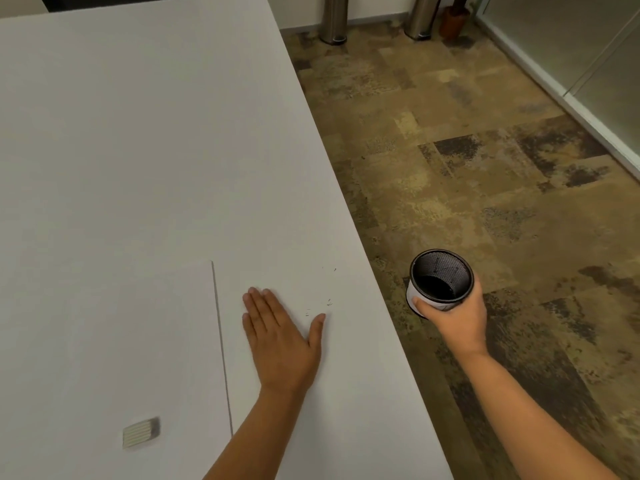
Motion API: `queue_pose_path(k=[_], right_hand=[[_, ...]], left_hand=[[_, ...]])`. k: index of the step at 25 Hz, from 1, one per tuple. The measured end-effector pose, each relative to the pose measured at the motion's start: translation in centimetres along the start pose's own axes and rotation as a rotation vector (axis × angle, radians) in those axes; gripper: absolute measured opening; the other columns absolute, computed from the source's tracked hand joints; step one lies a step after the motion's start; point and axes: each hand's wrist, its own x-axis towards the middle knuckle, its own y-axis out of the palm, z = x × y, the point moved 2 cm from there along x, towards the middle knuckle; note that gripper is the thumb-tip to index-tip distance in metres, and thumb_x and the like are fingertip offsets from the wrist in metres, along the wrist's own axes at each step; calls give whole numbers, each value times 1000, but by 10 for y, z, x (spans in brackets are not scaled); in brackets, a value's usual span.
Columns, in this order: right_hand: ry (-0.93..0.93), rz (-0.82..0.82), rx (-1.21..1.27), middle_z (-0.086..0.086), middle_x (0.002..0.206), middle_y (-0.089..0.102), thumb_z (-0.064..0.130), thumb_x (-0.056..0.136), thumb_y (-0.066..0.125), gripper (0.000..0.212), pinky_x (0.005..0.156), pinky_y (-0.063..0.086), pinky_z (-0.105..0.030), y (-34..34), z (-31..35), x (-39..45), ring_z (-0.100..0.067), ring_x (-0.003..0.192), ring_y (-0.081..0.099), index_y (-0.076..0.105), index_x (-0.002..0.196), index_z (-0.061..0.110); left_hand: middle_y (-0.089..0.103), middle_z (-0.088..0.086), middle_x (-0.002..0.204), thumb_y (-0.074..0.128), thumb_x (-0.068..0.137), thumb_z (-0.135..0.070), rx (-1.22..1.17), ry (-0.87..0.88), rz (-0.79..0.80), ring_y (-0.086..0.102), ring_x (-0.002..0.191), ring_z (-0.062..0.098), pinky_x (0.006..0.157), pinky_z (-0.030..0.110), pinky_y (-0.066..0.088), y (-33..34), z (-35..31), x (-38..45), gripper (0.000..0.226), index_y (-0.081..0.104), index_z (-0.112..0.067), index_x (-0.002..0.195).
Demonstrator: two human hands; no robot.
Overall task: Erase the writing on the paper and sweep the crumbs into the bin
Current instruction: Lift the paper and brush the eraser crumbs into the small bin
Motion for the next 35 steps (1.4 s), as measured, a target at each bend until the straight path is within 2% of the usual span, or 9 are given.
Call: queue_pose_path(k=[4,8,13,15,18,20,23,29,35], right_hand=[[26,81,-84,-2,126,53,27,51,88,89,98,43,-37,13,-8,9,-20,117,49,38,125,29],[8,161,-169,-4,129,51,27,50,86,91,96,42,-36,26,-11,15,-23,119,48,36,127,29],[-40,234,-207,2,125,53,37,50,81,86,93,47,-39,43,-8,25,-19,116,50,37,123,33],[-35,242,-222,2,127,51,34,50,82,87,96,44,-39,44,-10,30,-19,119,47,35,124,35],[-83,299,-257,4,129,49,24,54,82,87,97,36,-27,44,-14,33,-17,121,44,35,125,36],[-115,330,-271,4,129,50,24,56,81,83,98,34,-25,47,-15,31,-16,121,44,37,125,33],[-112,335,-250,2,129,51,25,58,80,80,96,34,-26,53,-10,26,-17,120,46,39,126,30],[-56,336,-242,0,132,49,26,64,77,75,101,40,-35,53,-5,22,-18,121,45,38,129,26],[75,297,-91,-4,120,58,20,92,46,34,86,46,-29,55,-15,17,-21,110,56,43,126,21]], left_hand=[[-13,20,155,4,80,-73,33,38,25,-16,143,30,115,38,-13,10,-37,27,97,-14,-2,143],[-10,18,156,13,85,-68,31,171,57,-14,143,28,114,36,-13,23,-79,46,91,-10,-3,145],[-9,5,156,31,94,-52,-174,603,100,-13,144,16,118,32,-6,18,-120,47,75,-6,-13,146],[-8,-1,154,32,93,-47,-284,521,-52,-11,144,13,117,29,-10,8,-109,42,72,-8,-17,145],[-7,7,156,21,88,-54,-243,123,-235,-12,144,18,115,32,-12,-1,-53,25,76,-12,-13,142],[-9,14,156,11,83,-62,-119,-82,-159,-14,144,23,115,36,-11,2,-24,12,84,-16,-8,141],[-5,22,155,5,78,-69,-31,-127,-64,-9,144,30,116,40,-6,9,-27,8,98,-7,1,144],[-7,22,155,17,85,-69,0,103,18,-12,144,31,114,38,-12,28,-102,37,94,-6,0,145],[-2,10,158,19,90,-63,-211,489,223,-10,144,17,116,31,-7,49,-176,38,83,-4,-8,147]])
